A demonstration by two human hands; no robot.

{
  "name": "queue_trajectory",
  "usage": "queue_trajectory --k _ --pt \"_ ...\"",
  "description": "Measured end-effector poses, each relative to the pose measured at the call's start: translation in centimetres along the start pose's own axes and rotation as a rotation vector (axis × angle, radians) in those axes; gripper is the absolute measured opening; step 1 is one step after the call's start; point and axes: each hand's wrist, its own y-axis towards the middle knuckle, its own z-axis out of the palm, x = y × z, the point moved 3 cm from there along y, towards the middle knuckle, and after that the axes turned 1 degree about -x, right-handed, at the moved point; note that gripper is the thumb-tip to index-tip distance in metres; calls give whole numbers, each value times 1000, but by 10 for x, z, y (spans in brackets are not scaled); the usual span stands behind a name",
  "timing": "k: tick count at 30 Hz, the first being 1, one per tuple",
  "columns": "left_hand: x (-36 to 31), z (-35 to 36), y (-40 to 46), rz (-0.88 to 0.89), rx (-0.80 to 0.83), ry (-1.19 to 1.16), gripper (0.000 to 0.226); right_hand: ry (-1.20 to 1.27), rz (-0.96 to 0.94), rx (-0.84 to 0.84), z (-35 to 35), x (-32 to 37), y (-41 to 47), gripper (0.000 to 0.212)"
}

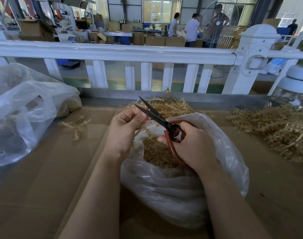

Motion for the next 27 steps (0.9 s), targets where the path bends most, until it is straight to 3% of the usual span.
queue_trajectory --k 2,7,16,27 --pt "0 0 0 12 8 30 31 -7 -11 -17 0 0 0 62" --pt "-6 4 -3 32 51 82 6 -20 -42 -55 -3 1 0 70" --pt "-8 8 -5 38 42 133 17 -79 -44 -78 -3 -1 1 69" --pt "-9 8 -5 10 44 88 11 -74 -43 -105 -3 -1 1 68"
